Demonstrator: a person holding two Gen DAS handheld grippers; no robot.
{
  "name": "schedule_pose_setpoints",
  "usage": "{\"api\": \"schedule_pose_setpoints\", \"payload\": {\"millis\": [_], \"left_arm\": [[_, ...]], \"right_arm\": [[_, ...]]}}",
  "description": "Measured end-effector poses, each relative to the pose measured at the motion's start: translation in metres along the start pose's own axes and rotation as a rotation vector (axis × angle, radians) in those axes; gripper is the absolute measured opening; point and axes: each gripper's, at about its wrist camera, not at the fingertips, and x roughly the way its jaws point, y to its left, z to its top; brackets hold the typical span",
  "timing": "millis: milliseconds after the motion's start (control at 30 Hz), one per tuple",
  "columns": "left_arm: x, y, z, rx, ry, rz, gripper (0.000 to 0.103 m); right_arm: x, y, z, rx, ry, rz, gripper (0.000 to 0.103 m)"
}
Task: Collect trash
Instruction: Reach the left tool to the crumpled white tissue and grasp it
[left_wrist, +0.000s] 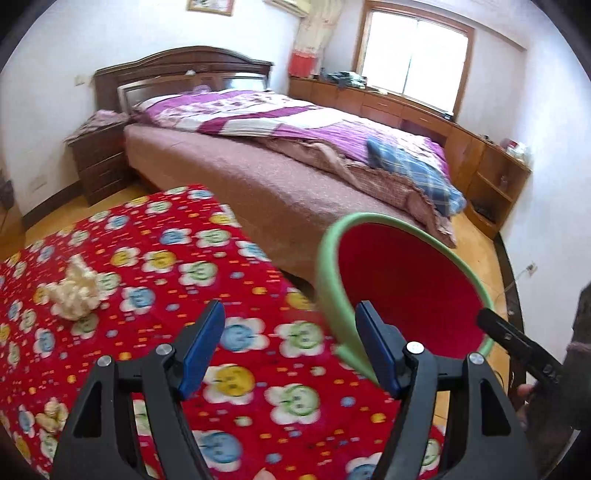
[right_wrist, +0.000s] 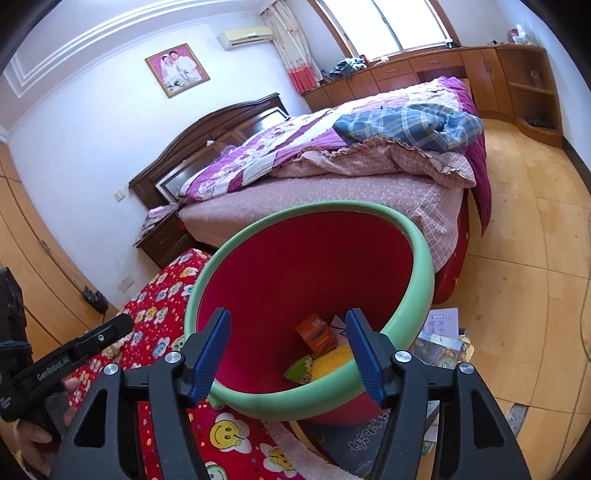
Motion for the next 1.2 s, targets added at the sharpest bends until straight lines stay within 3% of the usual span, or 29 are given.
{"api": "schedule_pose_setpoints", "payload": {"millis": [233,633,1000,1200], "left_arm": [[0.001,0.055,0.005,-0.048,0.013,0.131,0.074],[0.007,0.155,0.019,-0.143,0.045,0.343,0.085],[0.043,0.198,0.017,-0.246,0.09,0.344,0.085],[0.058,0.204,0.007,-0.253,0.135,0.338,0.085]], "right_arm": [[-0.004,0.003,0.0,0.006,0.006,-0.014,0.066],[-0.002,0.012,0.0,-0.001,0.025,-0.047,0.066],[-0.007,0.008,0.005,-0.004,0.026,-0.094,0.066],[-0.009,0.003,0.005,0.001,0.023,-0.116,0.066]]}}
